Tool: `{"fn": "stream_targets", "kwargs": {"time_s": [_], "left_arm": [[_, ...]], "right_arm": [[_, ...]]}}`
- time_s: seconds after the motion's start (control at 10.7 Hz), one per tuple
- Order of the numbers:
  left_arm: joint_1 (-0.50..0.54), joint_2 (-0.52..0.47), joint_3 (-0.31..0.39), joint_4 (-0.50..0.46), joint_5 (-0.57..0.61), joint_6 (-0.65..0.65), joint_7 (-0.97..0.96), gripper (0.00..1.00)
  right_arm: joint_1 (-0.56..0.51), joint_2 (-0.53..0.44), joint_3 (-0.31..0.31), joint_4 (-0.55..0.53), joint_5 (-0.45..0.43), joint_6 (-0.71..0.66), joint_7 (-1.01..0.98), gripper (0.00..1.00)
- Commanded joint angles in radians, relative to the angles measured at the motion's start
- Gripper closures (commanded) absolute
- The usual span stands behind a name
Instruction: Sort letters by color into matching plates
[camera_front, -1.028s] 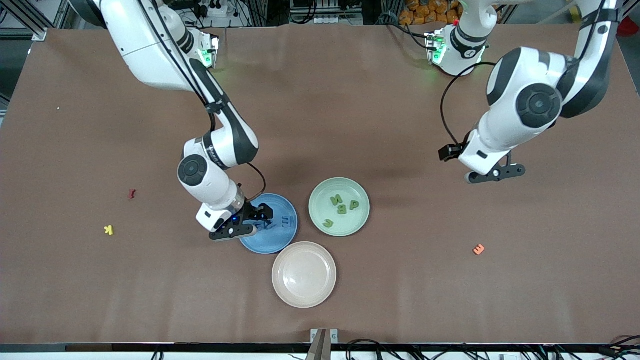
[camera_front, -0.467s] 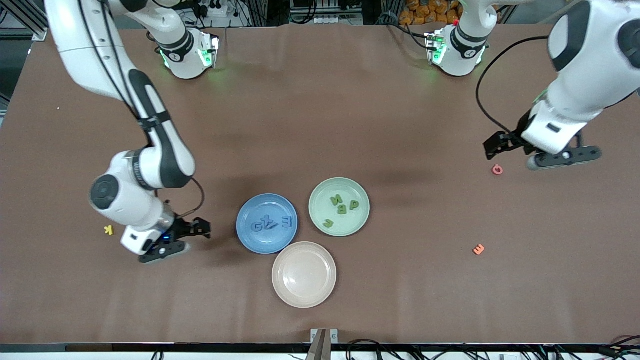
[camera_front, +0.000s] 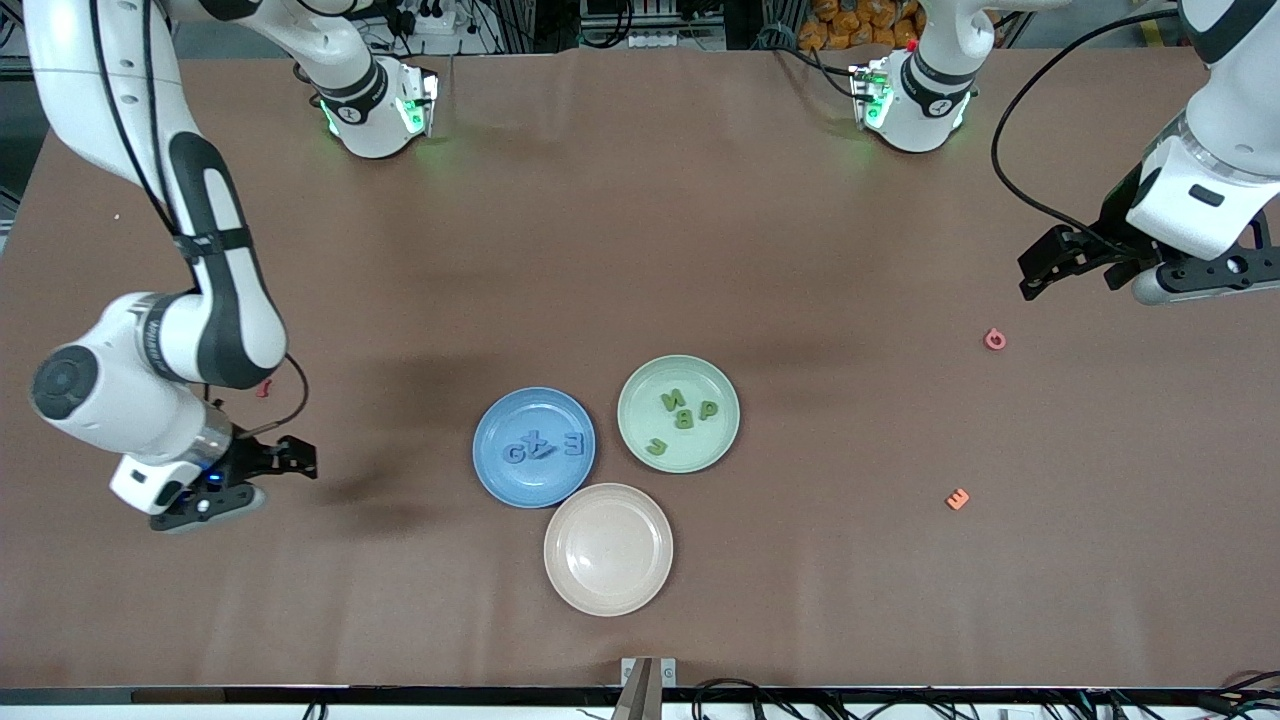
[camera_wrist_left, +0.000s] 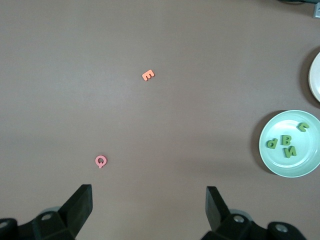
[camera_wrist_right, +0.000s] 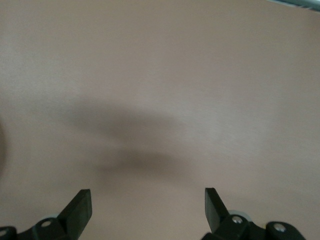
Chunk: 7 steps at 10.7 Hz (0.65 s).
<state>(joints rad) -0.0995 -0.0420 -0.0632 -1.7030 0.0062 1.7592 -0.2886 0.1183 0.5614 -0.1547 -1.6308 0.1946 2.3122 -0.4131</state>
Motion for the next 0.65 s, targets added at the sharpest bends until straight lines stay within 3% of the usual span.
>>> {"fn": "stream_targets", "kwargs": {"time_s": [0.0, 0.56], "left_arm": [[-0.006, 0.008, 0.010, 0.031, 0.009, -0.017, 0.028, 0.00], [-0.006, 0.016, 0.013, 0.080, 0.017, -0.064, 0.203, 0.00]], "right_arm": [[0.009, -0.147, -0.065, -0.018, -0.084, -0.155, -0.030, 0.00], [0.020, -0.388, -0.127, 0.048, -0.109, -0.569, -0.012, 0.00]]}}
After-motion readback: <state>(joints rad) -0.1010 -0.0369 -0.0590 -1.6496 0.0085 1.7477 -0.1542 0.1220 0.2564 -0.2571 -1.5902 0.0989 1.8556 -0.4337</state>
